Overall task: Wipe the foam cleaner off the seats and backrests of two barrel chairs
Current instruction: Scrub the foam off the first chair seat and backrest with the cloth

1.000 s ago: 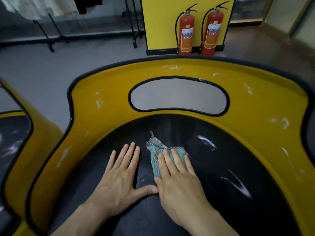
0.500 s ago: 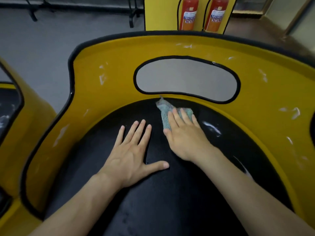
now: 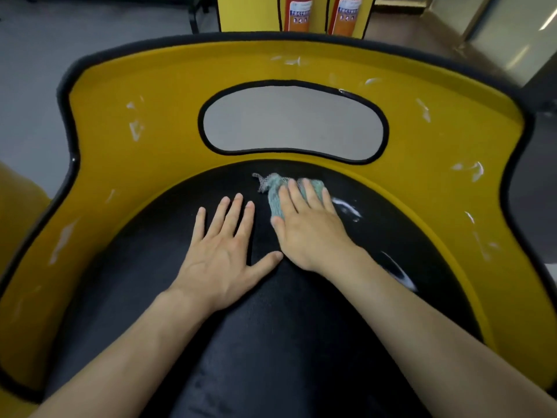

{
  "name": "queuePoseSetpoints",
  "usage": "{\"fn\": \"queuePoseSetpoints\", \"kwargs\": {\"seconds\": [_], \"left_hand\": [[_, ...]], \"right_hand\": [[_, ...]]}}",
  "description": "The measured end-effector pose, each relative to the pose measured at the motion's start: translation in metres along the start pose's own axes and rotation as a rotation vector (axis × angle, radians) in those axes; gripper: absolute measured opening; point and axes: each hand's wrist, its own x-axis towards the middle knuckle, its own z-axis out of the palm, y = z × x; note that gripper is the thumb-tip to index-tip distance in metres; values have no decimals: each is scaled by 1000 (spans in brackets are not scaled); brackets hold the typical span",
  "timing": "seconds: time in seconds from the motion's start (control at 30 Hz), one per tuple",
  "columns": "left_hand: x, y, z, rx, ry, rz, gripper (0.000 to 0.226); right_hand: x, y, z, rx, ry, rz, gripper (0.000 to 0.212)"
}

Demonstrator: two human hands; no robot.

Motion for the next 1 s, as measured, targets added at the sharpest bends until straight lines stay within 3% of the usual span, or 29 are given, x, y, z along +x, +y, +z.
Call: {"fn": "queuePoseSetpoints", "kwargs": {"seconds": [0.2, 0.43, 0.8, 1.0], "left_hand": [[-7, 6, -3, 8, -41, 40, 123], [-10, 13, -6, 17, -62, 26, 120], [-41, 42, 4, -31, 52, -270, 114], [-52, 38, 20, -39, 75, -171, 112]], "right_hand": [[-47, 6, 8, 24, 30, -43, 65], [-125, 25, 33, -2, 84, -20, 64], [9, 5, -2, 5, 36, -12, 65], [-103, 14, 18, 17, 68, -58, 65]]}}
